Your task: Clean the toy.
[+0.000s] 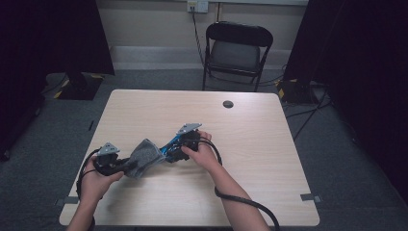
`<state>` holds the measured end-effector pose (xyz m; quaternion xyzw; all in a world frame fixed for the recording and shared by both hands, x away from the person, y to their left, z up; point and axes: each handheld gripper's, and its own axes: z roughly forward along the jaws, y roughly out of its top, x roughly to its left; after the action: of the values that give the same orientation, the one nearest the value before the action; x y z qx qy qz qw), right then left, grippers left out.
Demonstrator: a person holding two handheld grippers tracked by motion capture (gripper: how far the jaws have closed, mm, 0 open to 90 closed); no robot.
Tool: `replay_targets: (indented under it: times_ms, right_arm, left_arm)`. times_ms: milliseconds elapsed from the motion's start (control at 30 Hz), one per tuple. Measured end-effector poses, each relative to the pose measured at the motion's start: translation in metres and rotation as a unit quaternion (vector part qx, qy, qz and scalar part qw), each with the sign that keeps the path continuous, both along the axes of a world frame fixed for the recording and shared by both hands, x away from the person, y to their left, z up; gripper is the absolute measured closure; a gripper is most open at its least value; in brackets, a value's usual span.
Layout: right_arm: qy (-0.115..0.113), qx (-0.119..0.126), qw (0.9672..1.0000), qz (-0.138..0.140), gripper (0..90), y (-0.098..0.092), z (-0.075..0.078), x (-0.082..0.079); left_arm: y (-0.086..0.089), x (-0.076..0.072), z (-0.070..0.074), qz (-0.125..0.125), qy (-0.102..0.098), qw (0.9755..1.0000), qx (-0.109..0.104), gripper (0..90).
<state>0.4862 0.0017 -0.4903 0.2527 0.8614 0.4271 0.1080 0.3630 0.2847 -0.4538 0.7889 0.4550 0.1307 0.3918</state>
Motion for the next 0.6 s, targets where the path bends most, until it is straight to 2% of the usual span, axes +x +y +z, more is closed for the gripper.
replay_targets:
  times_ms: [100, 200, 233, 400, 500, 533, 600]
  right_arm:
    - [0.001, 0.0, 1.0, 0.001, 0.8, 0.0, 0.0, 0.0]
    - [0.003, -0.003, 1.0, 0.003, 0.8, 0.0, 0.001, 0.001]
    - [0.003, -0.003, 1.0, 0.003, 0.8, 0.0, 0.001, 0.001]
    - [0.003, -0.004, 1.0, 0.006, 0.8, 0.0, 0.001, 0.002]
    - [0.005, -0.004, 1.0, 0.005, 0.8, 0.0, 0.001, 0.002]
    - [0.005, -0.004, 1.0, 0.005, 0.8, 0.0, 0.001, 0.002]
    - [0.005, -0.004, 1.0, 0.005, 0.8, 0.0, 0.001, 0.002]
  left_arm:
    - [-0.004, -0.004, 0.003, -0.022, 0.004, 0.9997, -0.001, 72.4]
    - [-0.005, -0.01, 0.003, -0.032, 0.001, 0.9995, 0.004, 72.3]
    - [-0.006, -0.012, 0.003, -0.037, 0.004, 0.9993, -0.001, 72.3]
    - [-0.014, -0.025, 0.006, -0.059, -0.014, 0.9981, -0.007, 72.3]
    - [-0.024, -0.033, 0.007, -0.085, -0.025, 0.996, -0.004, 72.3]
    - [-0.029, -0.036, 0.007, -0.096, -0.029, 0.9949, -0.01, 72.4]
    - [-0.037, -0.039, 0.006, -0.116, -0.026, 0.9928, -0.017, 72.3]
